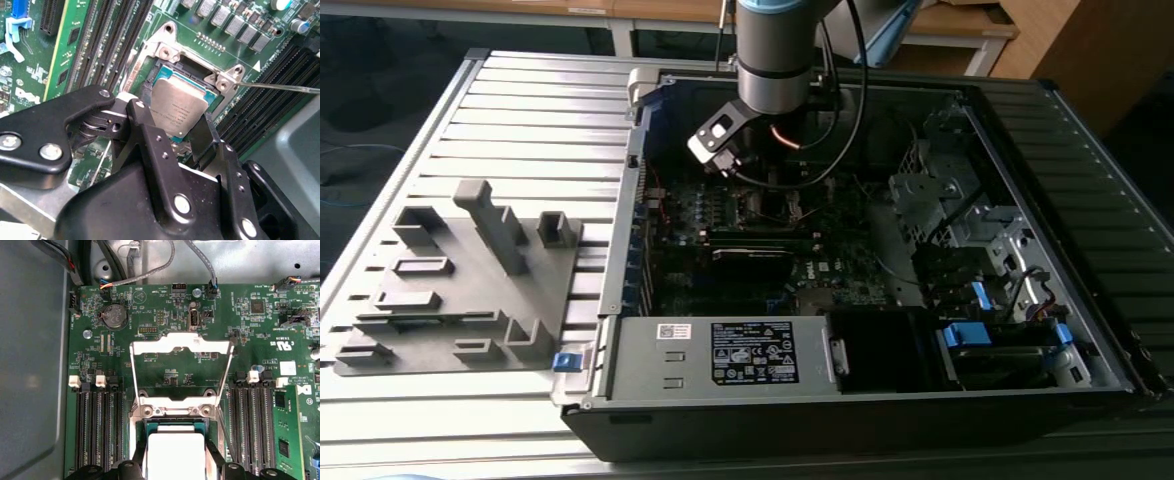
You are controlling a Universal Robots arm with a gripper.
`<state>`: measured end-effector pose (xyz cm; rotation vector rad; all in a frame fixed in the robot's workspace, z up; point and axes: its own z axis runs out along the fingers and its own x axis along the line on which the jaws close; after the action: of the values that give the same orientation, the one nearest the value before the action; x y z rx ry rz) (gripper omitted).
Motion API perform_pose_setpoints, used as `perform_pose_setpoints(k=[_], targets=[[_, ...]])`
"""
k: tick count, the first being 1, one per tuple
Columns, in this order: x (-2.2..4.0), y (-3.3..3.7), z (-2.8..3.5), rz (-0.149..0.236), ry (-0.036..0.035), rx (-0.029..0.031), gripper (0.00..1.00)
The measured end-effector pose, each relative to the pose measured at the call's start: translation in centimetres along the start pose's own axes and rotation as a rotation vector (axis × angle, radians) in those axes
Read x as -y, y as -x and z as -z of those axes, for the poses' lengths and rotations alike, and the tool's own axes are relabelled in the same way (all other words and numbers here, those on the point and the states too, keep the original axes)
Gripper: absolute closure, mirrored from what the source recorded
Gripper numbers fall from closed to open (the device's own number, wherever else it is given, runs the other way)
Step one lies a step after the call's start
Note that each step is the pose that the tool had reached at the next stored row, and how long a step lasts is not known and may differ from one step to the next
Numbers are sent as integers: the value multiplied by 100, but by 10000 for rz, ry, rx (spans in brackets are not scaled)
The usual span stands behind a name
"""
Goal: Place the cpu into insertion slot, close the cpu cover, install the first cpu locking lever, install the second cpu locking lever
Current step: 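Place the cpu into insertion slot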
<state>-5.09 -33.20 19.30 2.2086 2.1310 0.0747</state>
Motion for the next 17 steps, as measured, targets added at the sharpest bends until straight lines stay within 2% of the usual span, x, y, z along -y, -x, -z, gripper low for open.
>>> perform_pose_setpoints(k=[17], targets=[[-1,12,-14,2,-4,7,46]])
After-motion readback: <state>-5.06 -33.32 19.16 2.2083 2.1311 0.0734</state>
